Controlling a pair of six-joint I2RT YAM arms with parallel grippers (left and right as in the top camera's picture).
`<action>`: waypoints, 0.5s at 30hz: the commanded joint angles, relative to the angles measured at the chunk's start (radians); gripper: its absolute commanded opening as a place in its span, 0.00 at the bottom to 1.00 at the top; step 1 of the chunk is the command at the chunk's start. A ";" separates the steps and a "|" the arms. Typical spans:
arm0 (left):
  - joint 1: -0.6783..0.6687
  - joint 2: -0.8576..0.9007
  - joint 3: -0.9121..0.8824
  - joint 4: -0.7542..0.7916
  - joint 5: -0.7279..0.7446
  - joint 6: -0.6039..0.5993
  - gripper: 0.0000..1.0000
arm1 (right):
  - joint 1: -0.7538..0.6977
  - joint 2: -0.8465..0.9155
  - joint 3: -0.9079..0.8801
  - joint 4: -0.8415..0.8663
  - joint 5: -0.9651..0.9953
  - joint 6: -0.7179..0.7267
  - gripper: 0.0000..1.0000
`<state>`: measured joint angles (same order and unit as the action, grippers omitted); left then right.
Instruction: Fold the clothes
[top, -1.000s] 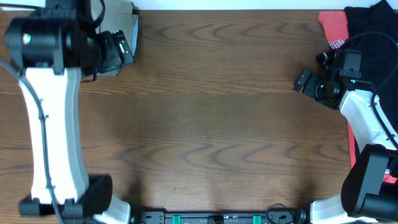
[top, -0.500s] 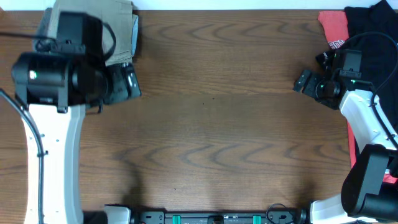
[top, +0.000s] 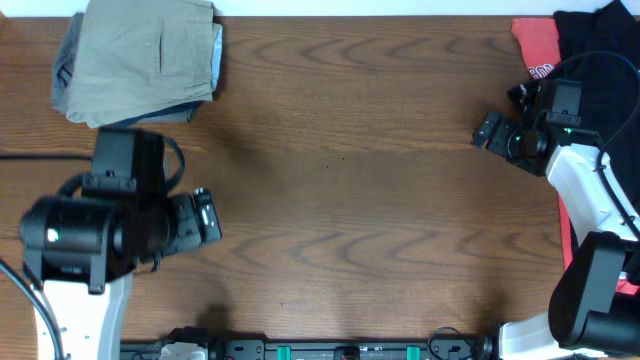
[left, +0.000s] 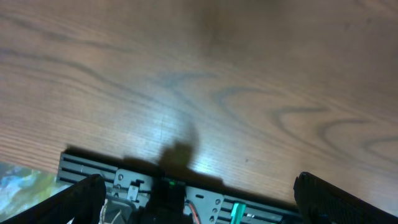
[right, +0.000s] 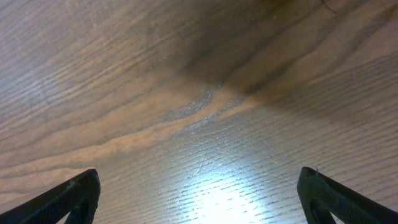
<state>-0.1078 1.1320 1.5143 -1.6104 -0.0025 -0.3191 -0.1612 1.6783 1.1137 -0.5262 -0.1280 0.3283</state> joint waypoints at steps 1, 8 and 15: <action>0.000 -0.064 -0.054 -0.049 -0.008 -0.015 0.98 | -0.004 0.000 0.020 -0.001 -0.003 -0.011 0.99; 0.000 -0.198 -0.146 0.151 -0.013 -0.015 0.98 | -0.004 0.000 0.020 -0.001 -0.003 -0.011 0.99; 0.006 -0.352 -0.352 0.526 -0.004 -0.016 0.98 | -0.004 0.000 0.020 -0.001 -0.004 -0.011 0.99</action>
<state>-0.1070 0.8280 1.2407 -1.1233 -0.0059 -0.3199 -0.1612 1.6783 1.1137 -0.5262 -0.1276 0.3283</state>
